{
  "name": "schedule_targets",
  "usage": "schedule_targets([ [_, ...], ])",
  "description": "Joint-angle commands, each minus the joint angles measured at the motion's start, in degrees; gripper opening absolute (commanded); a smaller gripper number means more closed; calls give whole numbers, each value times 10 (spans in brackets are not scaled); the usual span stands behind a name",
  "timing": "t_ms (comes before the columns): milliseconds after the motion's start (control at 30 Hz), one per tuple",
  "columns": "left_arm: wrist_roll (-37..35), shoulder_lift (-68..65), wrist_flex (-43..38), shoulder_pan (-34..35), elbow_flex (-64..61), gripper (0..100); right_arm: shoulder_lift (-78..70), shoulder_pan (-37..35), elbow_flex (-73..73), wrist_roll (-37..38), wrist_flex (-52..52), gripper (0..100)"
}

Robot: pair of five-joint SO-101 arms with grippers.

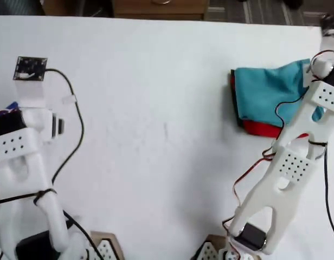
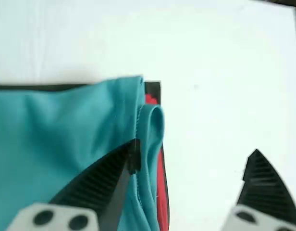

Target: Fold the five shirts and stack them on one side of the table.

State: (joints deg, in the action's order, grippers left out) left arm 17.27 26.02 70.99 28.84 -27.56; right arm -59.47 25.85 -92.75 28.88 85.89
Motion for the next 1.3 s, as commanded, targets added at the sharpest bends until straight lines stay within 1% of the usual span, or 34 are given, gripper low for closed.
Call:
schedule_targets([
  [0,0,23,-4,24,7,185,72,6,-26,-25,22,337],
  [100,2,22,-4,49,8,185,89,-5,-26,-25,58,330],
  [133,2,20,-4,55,8,185,90,-10,-25,-22,65,307],
  [200,2,20,-4,57,7,185,85,-20,-21,-22,76,213],
  [300,2,20,-4,57,7,185,51,-27,-25,-25,77,24],
  [333,2,20,-4,57,7,185,39,-28,-25,-25,76,9],
  [367,2,20,-4,57,7,185,28,-28,-25,-25,76,38],
  [400,2,20,-4,57,7,185,17,-27,-25,-25,74,46],
  [467,3,20,-4,57,7,185,0,-24,-26,-25,67,15],
  [667,3,20,-7,56,7,185,-46,-18,-23,-22,34,18],
  [933,3,19,-4,57,7,185,-106,34,-26,-25,-65,18],
  [1067,3,19,-5,55,7,185,-107,29,-26,-25,-61,18],
  [1267,3,19,-6,55,7,185,-79,2,-26,-25,-41,18],
])
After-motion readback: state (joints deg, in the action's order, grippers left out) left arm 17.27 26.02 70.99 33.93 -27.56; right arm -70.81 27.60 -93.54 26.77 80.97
